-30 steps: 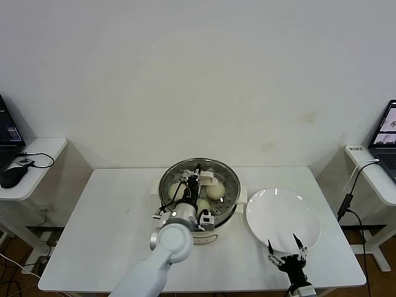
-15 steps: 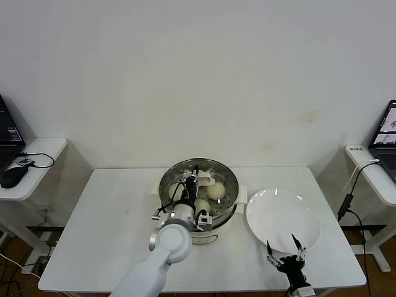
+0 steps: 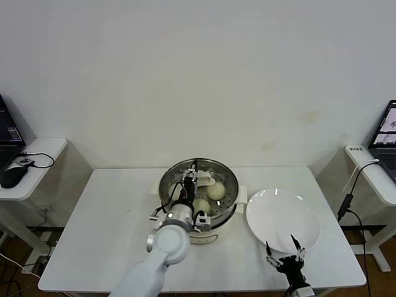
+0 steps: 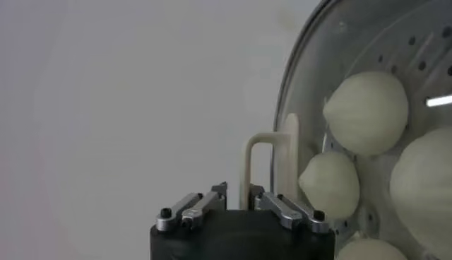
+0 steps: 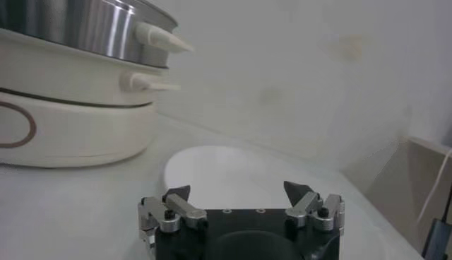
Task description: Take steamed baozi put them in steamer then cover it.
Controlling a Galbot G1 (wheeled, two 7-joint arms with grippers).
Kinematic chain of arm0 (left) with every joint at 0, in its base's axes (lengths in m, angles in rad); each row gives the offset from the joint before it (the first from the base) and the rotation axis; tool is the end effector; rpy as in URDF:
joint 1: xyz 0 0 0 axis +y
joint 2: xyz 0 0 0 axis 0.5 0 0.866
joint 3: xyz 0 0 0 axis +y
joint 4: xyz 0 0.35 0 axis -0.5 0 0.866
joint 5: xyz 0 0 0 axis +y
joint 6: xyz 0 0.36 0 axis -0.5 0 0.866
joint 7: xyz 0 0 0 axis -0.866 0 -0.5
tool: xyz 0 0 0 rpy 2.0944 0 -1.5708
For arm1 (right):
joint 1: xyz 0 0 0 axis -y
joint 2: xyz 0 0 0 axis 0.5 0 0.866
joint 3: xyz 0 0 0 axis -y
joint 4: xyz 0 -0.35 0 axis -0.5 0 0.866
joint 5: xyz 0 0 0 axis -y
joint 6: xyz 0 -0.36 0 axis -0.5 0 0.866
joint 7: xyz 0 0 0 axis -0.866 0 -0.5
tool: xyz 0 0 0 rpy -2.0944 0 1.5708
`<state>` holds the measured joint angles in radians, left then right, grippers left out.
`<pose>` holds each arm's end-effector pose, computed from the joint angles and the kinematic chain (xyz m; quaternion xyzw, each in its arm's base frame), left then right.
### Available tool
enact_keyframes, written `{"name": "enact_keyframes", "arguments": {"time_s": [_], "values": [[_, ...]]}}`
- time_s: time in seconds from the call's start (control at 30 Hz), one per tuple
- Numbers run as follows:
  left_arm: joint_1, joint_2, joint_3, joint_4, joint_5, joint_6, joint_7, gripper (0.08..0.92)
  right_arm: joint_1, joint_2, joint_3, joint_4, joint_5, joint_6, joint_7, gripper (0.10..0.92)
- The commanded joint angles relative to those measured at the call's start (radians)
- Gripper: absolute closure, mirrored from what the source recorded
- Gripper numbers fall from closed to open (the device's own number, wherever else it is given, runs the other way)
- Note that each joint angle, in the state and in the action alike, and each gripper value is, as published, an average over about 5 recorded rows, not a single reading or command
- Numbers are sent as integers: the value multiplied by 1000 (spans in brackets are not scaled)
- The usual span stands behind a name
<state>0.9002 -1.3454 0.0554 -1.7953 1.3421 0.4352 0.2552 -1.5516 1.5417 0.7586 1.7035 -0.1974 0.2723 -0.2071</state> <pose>0.3354 -0.1269 -0.2596 0.0818 0.7200 0.6872 0.0517 0.1589 -0.0919 -0.4302 0.0343 -0.9853 0.1501 0.0744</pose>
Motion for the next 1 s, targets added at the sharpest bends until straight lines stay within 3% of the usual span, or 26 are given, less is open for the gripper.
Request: {"name": "enact_keyframes", "arguments": {"time_s": [0.03, 0.4, 0.5, 0.6, 0.7, 0.77, 0.9, 1.0], "values": [[82, 35, -10, -126, -13, -3, -4, 527, -2, 0, 1, 2, -2, 0, -1, 202], [348, 124, -97, -455, -126, -26, -48, 224, -14, -8, 2, 8, -1, 1, -2, 203], [472, 128, -174, -534, -228, -50, -108, 186, -22, -19, 0, 13, 14, 2, -3, 203], [627, 131, -323, -577, -443, -109, -228, 178, -30, -32, -3, 23, 46, 2, -6, 202], [748, 145, -504, -561, -833, -212, -380, 177, -37, -44, -14, 30, 79, -2, -10, 203], [818, 130, -603, -524, -1092, -307, -438, 177, -44, -52, -19, 32, 94, -1, -11, 203], [926, 106, -704, -402, -1458, -552, -480, 177, -63, -59, -20, 42, 102, 10, -8, 202], [958, 96, -727, -335, -1578, -641, -500, 177, -83, -67, -23, 62, 108, 18, -10, 203]]}}
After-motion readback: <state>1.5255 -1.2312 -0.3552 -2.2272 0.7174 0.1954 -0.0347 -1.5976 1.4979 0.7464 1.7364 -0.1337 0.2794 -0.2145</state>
